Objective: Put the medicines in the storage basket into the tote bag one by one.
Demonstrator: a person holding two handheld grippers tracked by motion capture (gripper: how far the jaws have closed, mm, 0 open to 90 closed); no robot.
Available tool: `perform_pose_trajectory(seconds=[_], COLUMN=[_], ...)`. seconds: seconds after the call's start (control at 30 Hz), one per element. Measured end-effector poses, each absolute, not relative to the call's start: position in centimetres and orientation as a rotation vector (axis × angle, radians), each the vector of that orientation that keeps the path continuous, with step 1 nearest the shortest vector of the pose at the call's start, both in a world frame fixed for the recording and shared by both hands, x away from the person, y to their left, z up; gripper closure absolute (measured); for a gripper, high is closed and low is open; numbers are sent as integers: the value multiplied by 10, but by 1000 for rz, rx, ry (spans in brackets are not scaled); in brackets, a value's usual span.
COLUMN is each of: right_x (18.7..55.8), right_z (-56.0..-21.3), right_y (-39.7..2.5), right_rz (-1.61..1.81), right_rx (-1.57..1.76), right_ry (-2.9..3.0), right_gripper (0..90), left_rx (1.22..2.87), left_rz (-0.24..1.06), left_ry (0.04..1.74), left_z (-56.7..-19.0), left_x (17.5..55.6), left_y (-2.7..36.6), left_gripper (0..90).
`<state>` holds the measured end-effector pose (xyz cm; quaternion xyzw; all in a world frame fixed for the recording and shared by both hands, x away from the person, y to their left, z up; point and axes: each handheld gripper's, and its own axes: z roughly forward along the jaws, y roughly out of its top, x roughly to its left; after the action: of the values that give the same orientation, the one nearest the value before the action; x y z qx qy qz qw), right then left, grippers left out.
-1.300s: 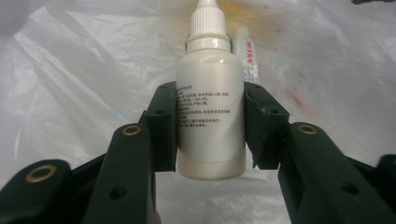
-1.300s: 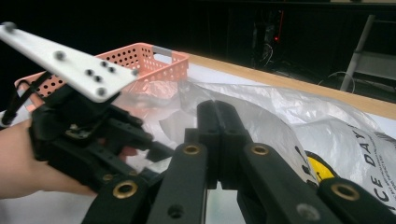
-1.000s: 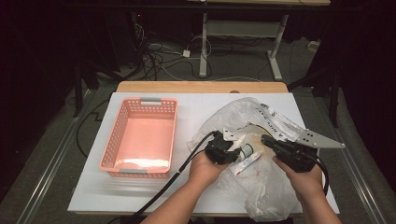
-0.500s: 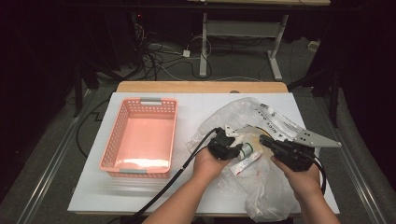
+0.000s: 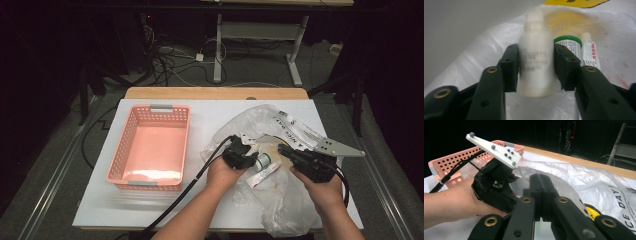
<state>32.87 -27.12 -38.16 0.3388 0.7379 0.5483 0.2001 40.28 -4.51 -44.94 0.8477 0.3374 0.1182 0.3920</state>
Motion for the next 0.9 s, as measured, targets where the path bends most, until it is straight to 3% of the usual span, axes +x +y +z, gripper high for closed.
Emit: perform_pose_trajectory(seconds=[0.4,0.67,0.8,0.9], right_x=[330,329,328,327], right_z=[-384,-385,-386,-386], right_y=[-271,-273,-274,-274], right_rz=[1529,1523,1521,1519], right_rx=[951,960,960,967], right_ry=[2063,2057,2053,2052], right_gripper=[900,900,900,900], left_rx=[2137,2084,2074,2044], left_rz=[217,136,113,124], left_ry=[762,671,630,606], left_z=[-436,-431,-427,-423], left_x=[379,347,330,317], left_y=[-31,-11,-4,5], left_gripper=[244,144,8,0])
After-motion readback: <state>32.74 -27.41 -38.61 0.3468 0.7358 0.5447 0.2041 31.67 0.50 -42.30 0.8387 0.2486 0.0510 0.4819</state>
